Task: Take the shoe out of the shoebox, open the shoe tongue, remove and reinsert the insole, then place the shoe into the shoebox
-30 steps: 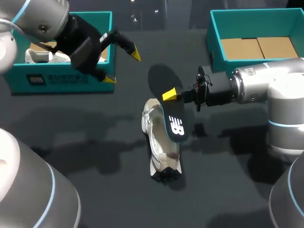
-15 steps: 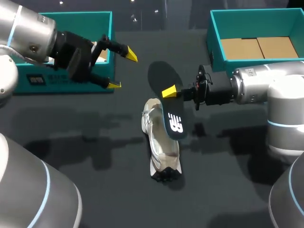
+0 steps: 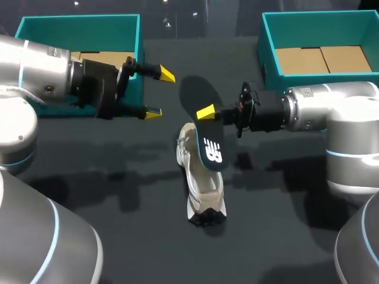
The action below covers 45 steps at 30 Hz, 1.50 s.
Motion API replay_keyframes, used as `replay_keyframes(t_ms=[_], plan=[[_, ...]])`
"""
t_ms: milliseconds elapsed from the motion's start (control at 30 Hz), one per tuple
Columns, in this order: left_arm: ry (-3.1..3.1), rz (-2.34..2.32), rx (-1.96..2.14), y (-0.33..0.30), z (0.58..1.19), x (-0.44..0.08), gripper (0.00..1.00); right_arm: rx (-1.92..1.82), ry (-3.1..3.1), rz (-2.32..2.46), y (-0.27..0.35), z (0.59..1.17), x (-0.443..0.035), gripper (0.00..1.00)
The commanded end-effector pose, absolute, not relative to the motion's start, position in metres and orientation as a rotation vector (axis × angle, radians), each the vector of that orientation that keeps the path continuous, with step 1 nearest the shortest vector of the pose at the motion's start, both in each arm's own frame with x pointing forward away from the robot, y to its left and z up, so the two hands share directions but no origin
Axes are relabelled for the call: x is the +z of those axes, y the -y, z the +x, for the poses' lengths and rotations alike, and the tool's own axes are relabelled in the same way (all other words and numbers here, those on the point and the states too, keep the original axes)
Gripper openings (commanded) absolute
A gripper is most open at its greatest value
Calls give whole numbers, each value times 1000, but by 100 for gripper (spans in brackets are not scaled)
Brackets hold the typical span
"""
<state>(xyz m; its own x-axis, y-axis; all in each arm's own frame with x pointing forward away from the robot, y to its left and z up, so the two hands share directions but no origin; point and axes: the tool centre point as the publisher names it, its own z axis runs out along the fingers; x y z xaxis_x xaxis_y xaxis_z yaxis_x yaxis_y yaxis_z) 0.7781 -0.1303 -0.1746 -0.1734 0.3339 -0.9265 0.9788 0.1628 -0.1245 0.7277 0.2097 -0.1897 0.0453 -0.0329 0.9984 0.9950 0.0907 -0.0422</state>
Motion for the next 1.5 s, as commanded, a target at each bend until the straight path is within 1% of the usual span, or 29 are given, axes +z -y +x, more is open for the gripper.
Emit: replay_keyframes(t_ms=[33, 67, 100, 167, 200, 233, 267, 333, 400, 433, 467, 667, 867, 1000, 1067, 1133, 1267, 1333, 1433, 1500], plan=[[-1570, 1194, -1050, 142, 773, -184, 98, -1133, 1187, -1133, -215, 729, -189, 0], [-1561, 1188, -1059, 144, 773, -185, 98, -1135, 1185, -1135, -216, 730, -189, 0], [-1550, 1184, -1054, 146, 772, -185, 94, -1136, 1181, -1135, -216, 730, -188, 0], [-1539, 1176, -1047, 149, 771, -186, 91, -1137, 1170, -1136, -218, 730, -187, 0], [-1530, 1171, -1046, 150, 770, -186, 88, -1137, 1165, -1135, -218, 730, -187, 0], [-1522, 1164, -1038, 151, 770, -186, 78, -1137, 1161, -1136, -219, 730, -186, 0], [-1520, 1165, -1045, 153, 770, -187, 72, -1137, 1157, -1138, -220, 730, -186, 0], [-1507, 1164, -1046, 155, 769, -188, 67, -1136, 1152, -1137, -220, 730, -185, 0], [-1504, 1158, -1049, 158, 769, -189, 64, -1137, 1148, -1130, -221, 730, -184, 0], [-1497, 1152, -1044, 159, 769, -189, 58, -1138, 1144, -1130, -221, 730, -184, 0], [-1493, 1149, -1051, 160, 769, -190, 55, -1139, 1142, -1130, -221, 729, -184, 0], [-1477, 1125, -1040, 168, 771, -191, 47, -1135, 1132, -1124, -223, 727, -182, 0], [-1466, 1115, -1033, 176, 773, -192, 44, -1117, 1132, -1107, -226, 724, -182, 0], [-1458, 1103, -1030, 180, 775, -192, 38, -1112, 1133, -1092, -229, 723, -182, 0], [-1457, 1100, -1025, 182, 775, -193, 34, -1107, 1133, -1088, -230, 723, -183, 0], [-1456, 1097, -1021, 185, 776, -193, 33, -1103, 1133, -1084, -231, 724, -183, 0], [-1456, 1094, -1018, 188, 776, -194, 29, -1106, 1128, -1086, -231, 724, -183, 0], [-1454, 1092, -1014, 189, 776, -195, 23, -1109, 1127, -1087, -231, 725, -184, 0], [-1456, 1090, -1009, 190, 777, -196, 18, -1112, 1126, -1087, -230, 725, -184, 0], [-1458, 1088, -1007, 191, 777, -196, 10, -1111, 1125, -1087, -230, 726, -184, 0]])
